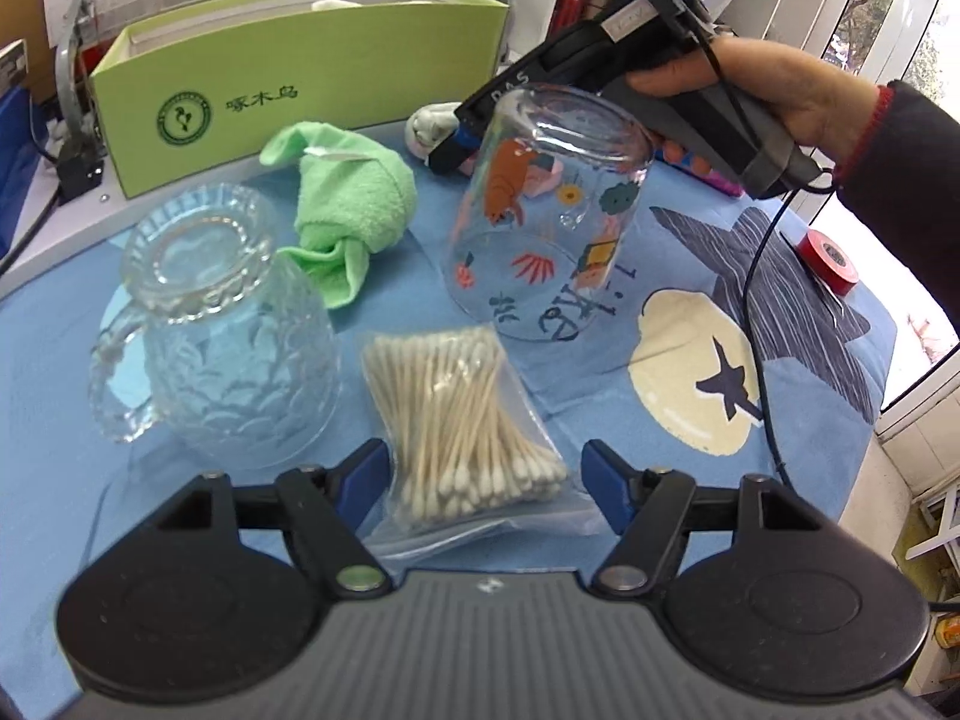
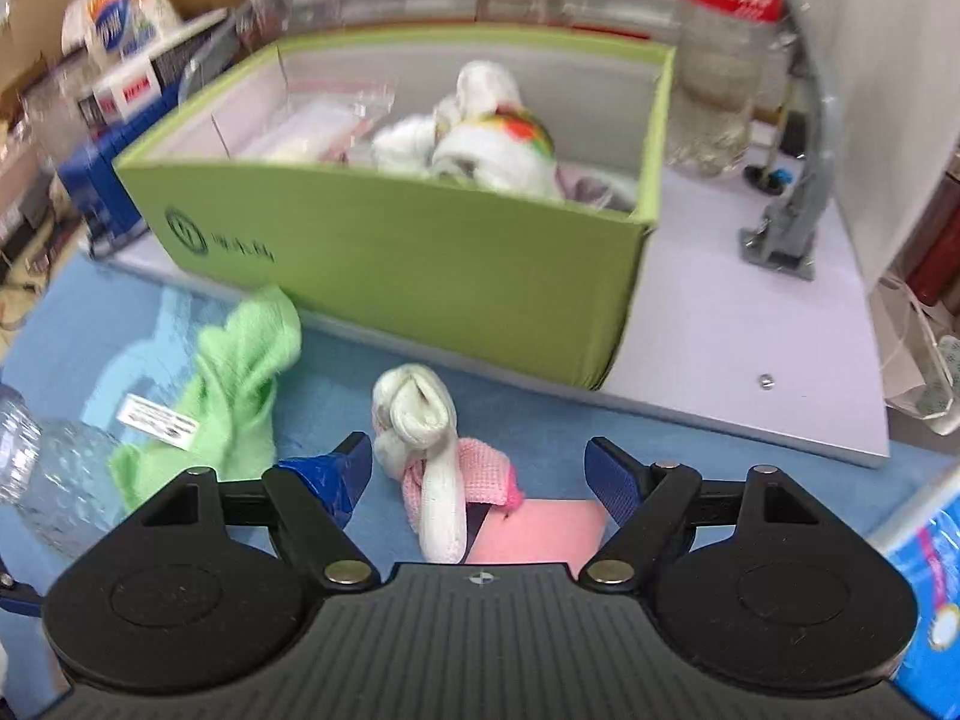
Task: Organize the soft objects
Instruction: 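Close left gripper on the cotton-swab bag while right gripper grasps the white-pink sock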
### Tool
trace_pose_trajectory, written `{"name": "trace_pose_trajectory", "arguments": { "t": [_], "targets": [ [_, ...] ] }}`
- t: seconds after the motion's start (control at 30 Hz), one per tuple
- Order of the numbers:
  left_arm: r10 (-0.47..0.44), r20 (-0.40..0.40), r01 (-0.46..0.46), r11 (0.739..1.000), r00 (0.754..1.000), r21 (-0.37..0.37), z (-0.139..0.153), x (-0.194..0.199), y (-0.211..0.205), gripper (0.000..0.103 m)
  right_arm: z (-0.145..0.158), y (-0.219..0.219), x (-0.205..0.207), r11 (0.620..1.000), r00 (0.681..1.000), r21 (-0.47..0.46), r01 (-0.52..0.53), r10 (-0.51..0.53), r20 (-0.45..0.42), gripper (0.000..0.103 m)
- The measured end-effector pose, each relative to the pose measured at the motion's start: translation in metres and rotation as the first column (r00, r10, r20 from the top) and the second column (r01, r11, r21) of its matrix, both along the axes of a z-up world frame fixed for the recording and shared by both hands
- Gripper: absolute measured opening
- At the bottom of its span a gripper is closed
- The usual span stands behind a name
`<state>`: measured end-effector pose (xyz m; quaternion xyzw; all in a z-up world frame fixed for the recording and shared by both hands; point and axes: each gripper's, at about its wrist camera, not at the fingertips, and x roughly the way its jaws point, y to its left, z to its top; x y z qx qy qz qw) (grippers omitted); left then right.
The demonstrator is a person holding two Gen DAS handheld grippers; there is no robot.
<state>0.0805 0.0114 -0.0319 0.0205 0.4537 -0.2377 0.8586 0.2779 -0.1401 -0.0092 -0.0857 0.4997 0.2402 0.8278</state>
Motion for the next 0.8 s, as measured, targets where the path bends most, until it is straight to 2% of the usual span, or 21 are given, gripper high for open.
{"name": "trace_pose_trajectory", "arguments": {
  "t": [0.03,0.2,0.23,0.43,0.57,0.7,0.73,0.77,0.8],
  "targets": [
    [0.001,0.0,-0.001,1.0,1.0,-0.009,-0.001,0.002,0.0,0.071,-0.003,0.0,0.001,1.0,1.0,0.005,-0.002,0.002,-0.018,0.066],
    [0.003,0.006,-0.003,1.0,1.0,-0.027,-0.001,0.007,0.0,0.071,-0.007,0.0,-0.003,0.998,0.999,-0.045,-0.042,0.043,0.021,0.067],
    [0.005,0.006,-0.005,1.0,1.0,-0.027,-0.001,0.008,-0.001,0.071,-0.007,0.001,-0.001,0.997,0.999,-0.056,-0.047,0.048,0.024,0.07],
    [0.024,0.028,-0.024,0.999,0.999,-0.028,-0.003,0.009,-0.003,0.071,-0.009,-0.003,-0.002,0.998,0.998,-0.044,-0.044,0.046,0.051,0.074],
    [0.03,0.025,-0.029,0.999,0.999,-0.034,-0.003,0.011,-0.002,0.071,-0.011,-0.008,-0.009,0.999,0.996,-0.028,-0.036,0.039,0.085,0.073],
    [0.059,0.011,-0.059,0.997,0.998,-0.04,-0.003,0.014,0.0,0.069,-0.008,-0.008,-0.012,0.999,0.994,-0.017,-0.032,0.033,0.107,0.062],
    [0.069,0.013,-0.068,0.997,0.998,-0.036,-0.002,0.014,0.0,0.066,-0.007,-0.008,-0.013,0.999,0.993,-0.015,-0.036,0.037,0.11,0.056],
    [0.07,0.015,-0.069,0.997,0.997,-0.033,-0.002,0.014,0.0,0.055,-0.005,-0.008,-0.016,0.999,0.993,-0.01,-0.043,0.044,0.114,0.05],
    [0.079,0.017,-0.078,0.996,0.997,-0.031,-0.001,0.013,0.002,0.051,-0.004,-0.009,-0.017,0.999,0.992,-0.007,-0.047,0.048,0.118,0.032]
  ]
}}
